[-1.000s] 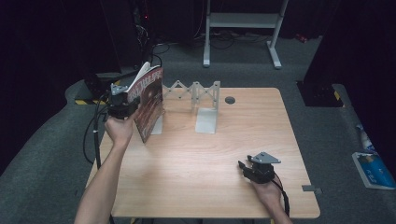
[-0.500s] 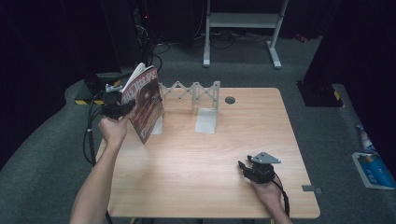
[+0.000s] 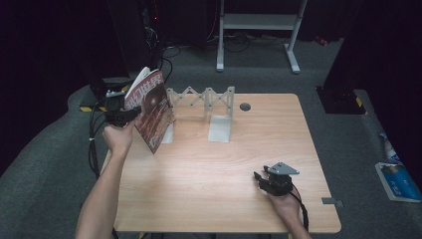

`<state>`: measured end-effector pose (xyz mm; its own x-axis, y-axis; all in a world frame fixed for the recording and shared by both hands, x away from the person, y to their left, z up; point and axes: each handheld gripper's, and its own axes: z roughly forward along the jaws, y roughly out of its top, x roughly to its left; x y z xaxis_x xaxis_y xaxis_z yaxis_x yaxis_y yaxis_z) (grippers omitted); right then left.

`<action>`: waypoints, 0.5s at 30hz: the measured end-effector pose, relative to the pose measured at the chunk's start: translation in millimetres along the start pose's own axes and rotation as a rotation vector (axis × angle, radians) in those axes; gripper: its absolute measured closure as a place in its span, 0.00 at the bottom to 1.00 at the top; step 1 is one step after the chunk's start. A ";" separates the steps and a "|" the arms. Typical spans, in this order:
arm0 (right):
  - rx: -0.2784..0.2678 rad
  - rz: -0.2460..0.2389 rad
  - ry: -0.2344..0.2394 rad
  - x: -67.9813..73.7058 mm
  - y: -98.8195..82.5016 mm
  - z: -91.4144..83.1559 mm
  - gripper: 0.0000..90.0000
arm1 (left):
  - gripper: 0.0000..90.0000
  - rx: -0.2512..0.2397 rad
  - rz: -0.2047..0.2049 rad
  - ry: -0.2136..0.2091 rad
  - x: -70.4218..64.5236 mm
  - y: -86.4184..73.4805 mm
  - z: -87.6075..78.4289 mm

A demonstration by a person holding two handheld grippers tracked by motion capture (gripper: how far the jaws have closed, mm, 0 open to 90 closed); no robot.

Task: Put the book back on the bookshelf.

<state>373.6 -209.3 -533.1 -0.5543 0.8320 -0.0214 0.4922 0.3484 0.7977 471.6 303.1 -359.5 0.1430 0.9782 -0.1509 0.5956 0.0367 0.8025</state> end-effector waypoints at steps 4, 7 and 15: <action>0.000 0.000 0.000 0.1 0.0 0.0 0.56 | 0.87 0.000 -0.032 -0.004 5.9 -3.4 0.6; 0.000 0.001 0.000 0.1 0.0 0.0 0.56 | 0.86 -0.002 -0.039 -0.009 7.7 -5.5 0.6; -0.001 -0.002 0.001 0.0 -0.1 0.1 0.56 | 0.82 0.002 -0.039 -0.008 8.8 -7.8 1.9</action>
<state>373.5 -209.2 -533.2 -0.5558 0.8310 -0.0224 0.4902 0.3494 0.7985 469.8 311.0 -368.2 0.1254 0.9744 -0.1866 0.6027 0.0746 0.7945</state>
